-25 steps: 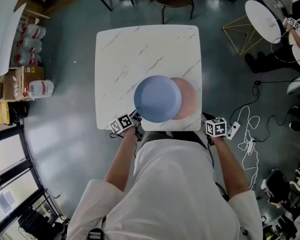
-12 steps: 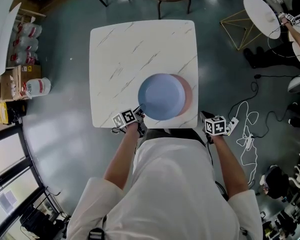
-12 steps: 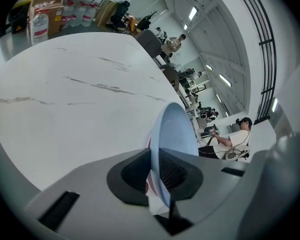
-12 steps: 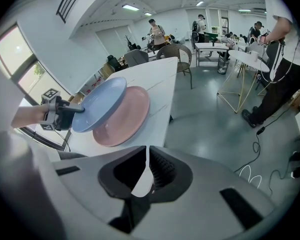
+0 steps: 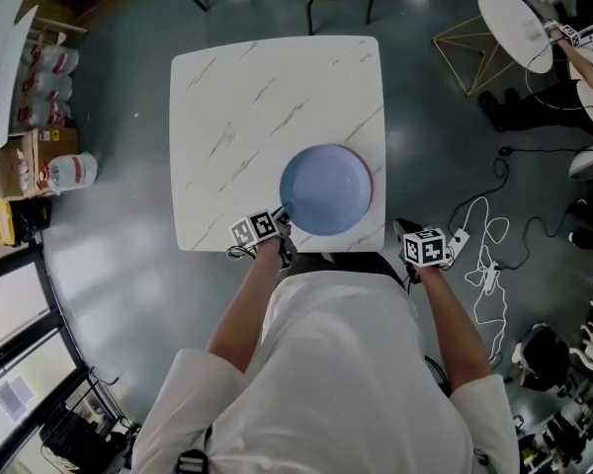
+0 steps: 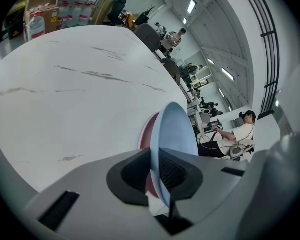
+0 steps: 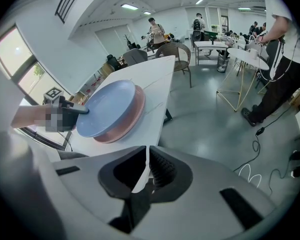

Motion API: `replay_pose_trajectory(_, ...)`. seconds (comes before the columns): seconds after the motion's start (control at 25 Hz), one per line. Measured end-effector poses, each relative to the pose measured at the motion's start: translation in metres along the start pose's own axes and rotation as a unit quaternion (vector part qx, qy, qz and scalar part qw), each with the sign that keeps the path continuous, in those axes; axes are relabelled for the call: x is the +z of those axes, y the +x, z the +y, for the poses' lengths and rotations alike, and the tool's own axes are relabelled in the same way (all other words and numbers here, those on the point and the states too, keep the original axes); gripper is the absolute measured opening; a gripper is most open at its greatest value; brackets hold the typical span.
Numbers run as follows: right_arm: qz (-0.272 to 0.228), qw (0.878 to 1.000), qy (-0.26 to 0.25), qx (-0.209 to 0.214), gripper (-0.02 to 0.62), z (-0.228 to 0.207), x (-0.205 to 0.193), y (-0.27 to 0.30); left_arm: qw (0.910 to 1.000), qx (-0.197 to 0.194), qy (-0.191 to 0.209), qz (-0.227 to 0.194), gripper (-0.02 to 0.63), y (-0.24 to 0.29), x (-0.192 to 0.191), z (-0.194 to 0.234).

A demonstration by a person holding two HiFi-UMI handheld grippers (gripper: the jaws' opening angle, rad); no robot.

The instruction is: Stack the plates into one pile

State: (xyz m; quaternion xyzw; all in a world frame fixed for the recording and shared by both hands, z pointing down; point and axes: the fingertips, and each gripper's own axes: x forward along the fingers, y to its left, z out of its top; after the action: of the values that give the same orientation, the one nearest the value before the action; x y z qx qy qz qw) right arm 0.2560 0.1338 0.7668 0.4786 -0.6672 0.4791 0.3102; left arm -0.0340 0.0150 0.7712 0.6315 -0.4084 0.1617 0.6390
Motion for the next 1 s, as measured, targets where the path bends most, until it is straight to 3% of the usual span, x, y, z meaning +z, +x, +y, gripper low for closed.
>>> replay_pose_trajectory(0.24,0.003,1.0,0.0,0.002,0.037,-0.009,-0.004,-0.002,0.9999,0.001,0.014,0.008,0.046,0.009,-0.006,-0.009)
replay_pose_trajectory(0.64,0.005,1.0,-0.008,0.004,0.037,-0.024,-0.009,-0.007,0.9999,-0.004,-0.012,-0.008,0.054,0.014,-0.007,-0.01)
replay_pose_trajectory(0.76,0.006,1.0,-0.013,0.008,0.037,-0.028,-0.011,-0.008,0.9996,-0.008,-0.012,-0.023,0.16,0.012,-0.005,-0.013)
replay_pose_trajectory(0.92,0.005,1.0,-0.017,0.01,0.037,-0.038,-0.014,-0.011,0.9988,-0.01,-0.009,-0.048,0.259,0.008,-0.005,-0.017)
replay_pose_trajectory(1.0,0.004,1.0,-0.02,0.011,0.037,-0.046,-0.012,-0.012,0.9985,-0.004,-0.002,-0.055,0.278,0.006,-0.005,-0.019)
